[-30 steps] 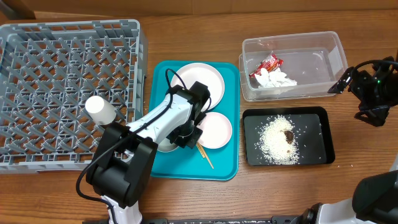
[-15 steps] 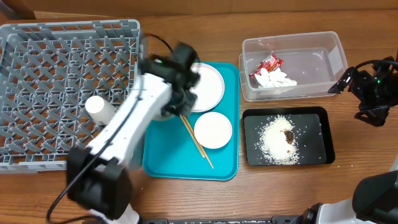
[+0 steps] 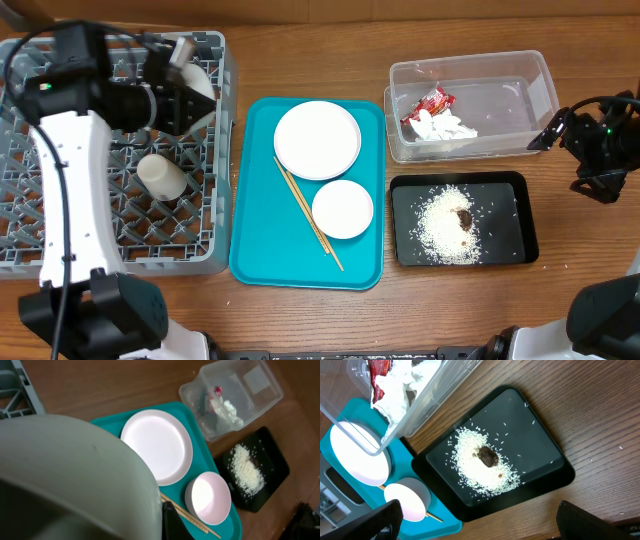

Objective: Sort waste into correct bins and load items into the dishwasher
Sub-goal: 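Carry the saucer into the dish rack and release it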

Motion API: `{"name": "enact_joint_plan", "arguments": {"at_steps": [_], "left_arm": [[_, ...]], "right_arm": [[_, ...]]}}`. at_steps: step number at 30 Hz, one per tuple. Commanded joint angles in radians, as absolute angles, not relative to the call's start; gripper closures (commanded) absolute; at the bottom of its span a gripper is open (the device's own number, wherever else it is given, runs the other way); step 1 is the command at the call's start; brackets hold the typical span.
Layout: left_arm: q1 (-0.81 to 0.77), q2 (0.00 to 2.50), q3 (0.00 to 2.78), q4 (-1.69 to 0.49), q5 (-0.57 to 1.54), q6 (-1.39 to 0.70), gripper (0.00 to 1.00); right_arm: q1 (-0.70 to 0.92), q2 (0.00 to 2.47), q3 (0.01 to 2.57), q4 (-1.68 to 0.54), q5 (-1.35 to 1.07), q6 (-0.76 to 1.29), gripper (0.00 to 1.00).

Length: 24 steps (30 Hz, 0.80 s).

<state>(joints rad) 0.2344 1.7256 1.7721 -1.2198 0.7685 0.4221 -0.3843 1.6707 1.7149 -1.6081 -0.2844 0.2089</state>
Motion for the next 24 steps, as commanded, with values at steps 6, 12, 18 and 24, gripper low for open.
{"name": "enact_joint_plan", "arguments": {"at_steps": [6, 12, 18, 24], "left_arm": [[0.393, 1.918, 1.785, -1.132, 1.2, 0.52, 0.96], [0.43, 2.068, 1.785, -1.031, 1.391, 0.516, 0.96], [0.434, 2.162, 1.785, -0.913, 1.433, 0.458, 0.96], [0.451, 2.206, 1.785, -0.832, 1.406, 0.411, 0.96]], "right_arm": [[-0.381, 1.644, 1.723, -1.604, -0.29, 0.208, 0.0], [-0.381, 1.644, 1.722, -1.604, -0.289, 0.205, 0.0], [-0.381, 1.644, 1.722, -1.607, -0.282, 0.191, 0.0], [-0.381, 1.644, 1.722, -1.606, -0.282, 0.182, 0.0]]}}
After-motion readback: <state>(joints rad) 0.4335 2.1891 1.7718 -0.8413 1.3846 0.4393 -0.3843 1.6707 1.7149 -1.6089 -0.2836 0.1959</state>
